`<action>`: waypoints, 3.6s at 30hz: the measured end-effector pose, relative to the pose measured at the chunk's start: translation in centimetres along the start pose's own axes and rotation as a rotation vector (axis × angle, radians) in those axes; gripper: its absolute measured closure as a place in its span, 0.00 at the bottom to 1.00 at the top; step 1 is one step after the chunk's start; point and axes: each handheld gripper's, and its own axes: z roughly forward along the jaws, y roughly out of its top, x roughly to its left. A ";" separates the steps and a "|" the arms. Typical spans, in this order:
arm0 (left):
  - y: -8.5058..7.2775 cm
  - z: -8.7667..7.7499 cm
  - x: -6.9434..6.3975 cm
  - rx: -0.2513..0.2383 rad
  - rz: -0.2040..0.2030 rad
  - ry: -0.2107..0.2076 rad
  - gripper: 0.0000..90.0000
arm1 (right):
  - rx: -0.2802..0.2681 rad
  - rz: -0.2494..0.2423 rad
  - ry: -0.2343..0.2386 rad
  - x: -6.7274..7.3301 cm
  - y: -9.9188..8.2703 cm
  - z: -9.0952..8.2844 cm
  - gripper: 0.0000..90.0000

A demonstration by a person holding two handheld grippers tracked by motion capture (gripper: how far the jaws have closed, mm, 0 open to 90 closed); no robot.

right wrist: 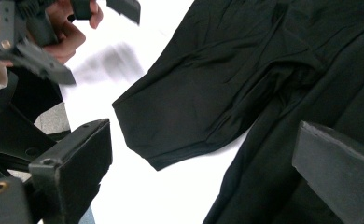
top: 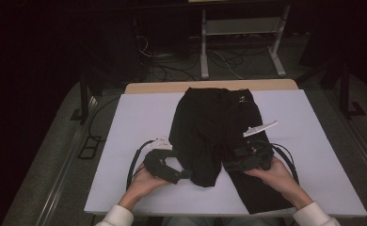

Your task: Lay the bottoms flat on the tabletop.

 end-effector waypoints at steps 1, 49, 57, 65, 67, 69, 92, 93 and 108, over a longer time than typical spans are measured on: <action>-0.1 0.3 -0.1 0.019 0.010 -0.019 0.10 | 0.004 0.002 0.001 0.0 0.0 0.2 0.05; 9.6 11.8 5.0 0.174 -0.463 -0.205 1.00 | -0.075 0.055 -0.104 -3.6 0.1 0.3 0.48; 9.6 12.6 5.5 0.154 -0.505 -0.174 1.00 | -0.112 0.024 -0.099 -2.6 0.5 -0.1 0.55; 9.7 12.9 5.5 0.145 -0.523 -0.190 1.00 | -0.064 0.053 -0.140 -3.6 0.6 1.2 0.53; 9.7 12.9 5.6 0.145 -0.525 -0.192 1.00 | -0.036 0.054 -0.155 -3.9 0.5 1.8 0.53; 9.6 13.0 5.8 0.146 -0.528 -0.189 1.00 | -0.010 0.054 -0.165 -4.0 0.5 2.5 0.55; 9.5 11.8 4.8 0.122 -0.430 -0.214 0.70 | -0.004 0.101 -0.078 -5.4 0.1 1.9 0.96; 9.4 11.2 4.3 0.118 -0.389 -0.207 0.66 | -0.008 0.101 -0.072 -5.3 0.2 1.8 0.96; 4.8 8.2 -1.2 0.151 0.029 -0.088 0.46 | -0.017 0.142 -0.037 -6.0 0.2 1.3 0.96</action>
